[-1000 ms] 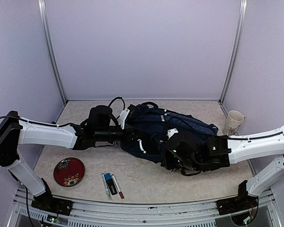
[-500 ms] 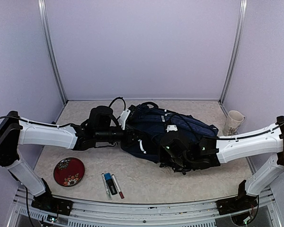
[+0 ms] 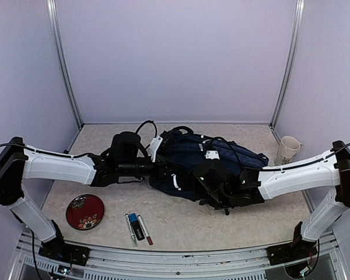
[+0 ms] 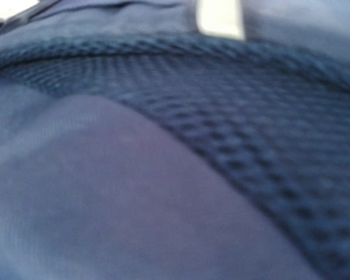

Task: Pack the student bag
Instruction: Pick up the largest pocket of the bag from the student bag, then zip the student bag into the largest pocket of the bag.

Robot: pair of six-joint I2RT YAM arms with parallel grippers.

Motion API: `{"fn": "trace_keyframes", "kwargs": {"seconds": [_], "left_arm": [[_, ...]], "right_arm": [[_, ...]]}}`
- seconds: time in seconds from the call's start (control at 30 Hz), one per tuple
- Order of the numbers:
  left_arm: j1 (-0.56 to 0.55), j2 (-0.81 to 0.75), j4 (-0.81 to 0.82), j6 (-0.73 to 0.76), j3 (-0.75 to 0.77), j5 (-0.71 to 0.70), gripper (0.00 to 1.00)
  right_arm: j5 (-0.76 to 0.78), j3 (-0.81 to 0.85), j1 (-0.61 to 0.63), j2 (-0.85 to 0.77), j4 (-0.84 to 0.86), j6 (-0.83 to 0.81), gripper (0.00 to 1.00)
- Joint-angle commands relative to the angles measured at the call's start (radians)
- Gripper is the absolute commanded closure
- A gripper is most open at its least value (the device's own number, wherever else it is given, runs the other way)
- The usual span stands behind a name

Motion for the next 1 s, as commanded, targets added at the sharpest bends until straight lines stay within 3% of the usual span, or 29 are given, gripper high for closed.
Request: {"fn": "trace_keyframes", "kwargs": {"seconds": [0.0,0.13,0.23,0.63,0.83,0.97], "left_arm": [[-0.019,-0.028,0.103,0.009,0.045,0.074,1.0],[-0.011,-0.032,0.082,0.021,0.053,0.067,1.0],[0.026,-0.05,0.057,0.019,0.057,0.072,1.0],[0.173,-0.21,0.002,0.011,-0.022,0.084,1.0],[0.23,-0.296,-0.103,0.07,-0.027,-0.011,1.0],[0.292,-0.36,-0.181,0.051,-0.04,-0.171,1.0]], "right_arm": [[0.071,0.016,-0.023,0.021,-0.015,-0.015,0.97],[0.066,-0.039,-0.036,-0.031,-0.008,-0.02,1.0],[-0.024,-0.086,-0.073,-0.075,0.017,-0.088,1.0],[-0.301,-0.259,-0.234,-0.362,-0.147,-0.235,1.0],[-0.425,-0.285,-0.305,-0.438,-0.198,-0.283,1.0],[-0.482,-0.244,-0.348,-0.448,-0.274,-0.315,1.0]]}}
